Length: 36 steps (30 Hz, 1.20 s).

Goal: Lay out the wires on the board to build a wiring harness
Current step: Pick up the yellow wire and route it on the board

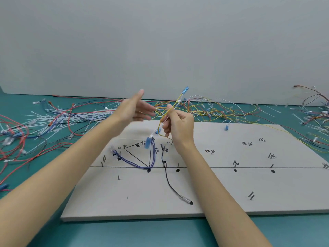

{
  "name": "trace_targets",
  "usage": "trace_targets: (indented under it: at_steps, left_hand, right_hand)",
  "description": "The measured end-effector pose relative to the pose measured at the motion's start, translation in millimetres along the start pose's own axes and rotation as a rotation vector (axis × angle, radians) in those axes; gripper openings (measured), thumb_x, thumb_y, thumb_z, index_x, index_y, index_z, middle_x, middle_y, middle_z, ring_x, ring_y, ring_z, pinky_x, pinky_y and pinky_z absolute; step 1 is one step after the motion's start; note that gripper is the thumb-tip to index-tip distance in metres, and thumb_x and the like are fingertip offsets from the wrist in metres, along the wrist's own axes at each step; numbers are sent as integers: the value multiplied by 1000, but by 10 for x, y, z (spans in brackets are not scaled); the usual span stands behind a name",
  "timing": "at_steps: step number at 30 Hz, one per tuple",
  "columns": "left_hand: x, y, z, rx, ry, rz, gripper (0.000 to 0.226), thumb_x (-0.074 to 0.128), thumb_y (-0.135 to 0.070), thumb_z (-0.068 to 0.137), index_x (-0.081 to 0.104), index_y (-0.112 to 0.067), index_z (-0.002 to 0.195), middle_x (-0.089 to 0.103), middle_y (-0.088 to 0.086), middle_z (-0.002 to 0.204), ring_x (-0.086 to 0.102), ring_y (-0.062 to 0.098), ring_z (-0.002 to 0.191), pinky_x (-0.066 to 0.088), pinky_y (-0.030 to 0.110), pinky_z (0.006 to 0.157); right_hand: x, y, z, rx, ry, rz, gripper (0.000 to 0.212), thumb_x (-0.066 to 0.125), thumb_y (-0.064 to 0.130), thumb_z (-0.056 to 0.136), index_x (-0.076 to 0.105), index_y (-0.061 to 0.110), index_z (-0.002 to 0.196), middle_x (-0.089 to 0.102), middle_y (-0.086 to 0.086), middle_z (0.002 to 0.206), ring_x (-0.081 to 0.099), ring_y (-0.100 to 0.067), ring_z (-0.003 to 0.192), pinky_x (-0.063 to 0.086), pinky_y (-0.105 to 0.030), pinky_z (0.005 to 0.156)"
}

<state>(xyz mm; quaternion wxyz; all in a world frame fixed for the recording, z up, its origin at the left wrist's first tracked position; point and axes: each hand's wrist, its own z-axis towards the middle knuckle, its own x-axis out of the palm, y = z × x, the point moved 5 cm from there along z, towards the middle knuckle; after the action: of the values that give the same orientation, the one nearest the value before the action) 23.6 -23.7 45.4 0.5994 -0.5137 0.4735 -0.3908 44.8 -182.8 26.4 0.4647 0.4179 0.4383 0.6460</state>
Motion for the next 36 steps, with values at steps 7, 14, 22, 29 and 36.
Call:
trace_targets:
  at_steps: [7, 14, 22, 29, 36]
  left_hand:
    - [263, 49, -471, -132, 292, 111, 33, 72, -33, 83, 64, -17, 110, 75, 10, 93, 73, 24, 76, 55, 24, 59]
    - [61, 148, -558, -273, 285, 2, 16, 67, -17, 86, 78, -12, 75, 69, 4, 74, 56, 7, 50, 48, 15, 47]
    - [117, 138, -686, -360, 266, -90, 36, 73, -42, 74, 60, -13, 92, 72, 8, 80, 58, 11, 51, 49, 17, 46]
    - [231, 71, -703, -242, 360, -265, 50, 40, -59, 93, 71, -22, 108, 72, 14, 90, 63, 15, 52, 45, 18, 40]
    - [272, 82, -761, -192, 459, -251, 54, 49, -63, 82, 77, -19, 95, 72, 9, 89, 65, 13, 61, 43, 17, 40]
  right_hand:
    - [-125, 40, 10, -46, -160, 18, 48, 50, 21, 101, 58, -2, 60, 46, -2, 40, 39, -14, 35, 33, -22, 36]
    - [-244, 12, 48, 18, -262, 63, 48, 48, 20, 100, 57, 1, 57, 46, 0, 40, 38, -13, 34, 32, -22, 38]
    - [-250, -14, 63, 39, -271, 68, 48, 49, 23, 101, 58, 1, 59, 47, -2, 41, 39, -14, 34, 33, -21, 38]
    - [-230, -45, 56, 48, -269, 13, 48, 47, 23, 100, 58, 0, 60, 47, 1, 39, 41, -14, 33, 36, -20, 36]
    - [-253, -93, 69, 87, -290, -52, 47, 46, 23, 99, 58, 2, 59, 49, -3, 42, 42, -18, 35, 38, -24, 39]
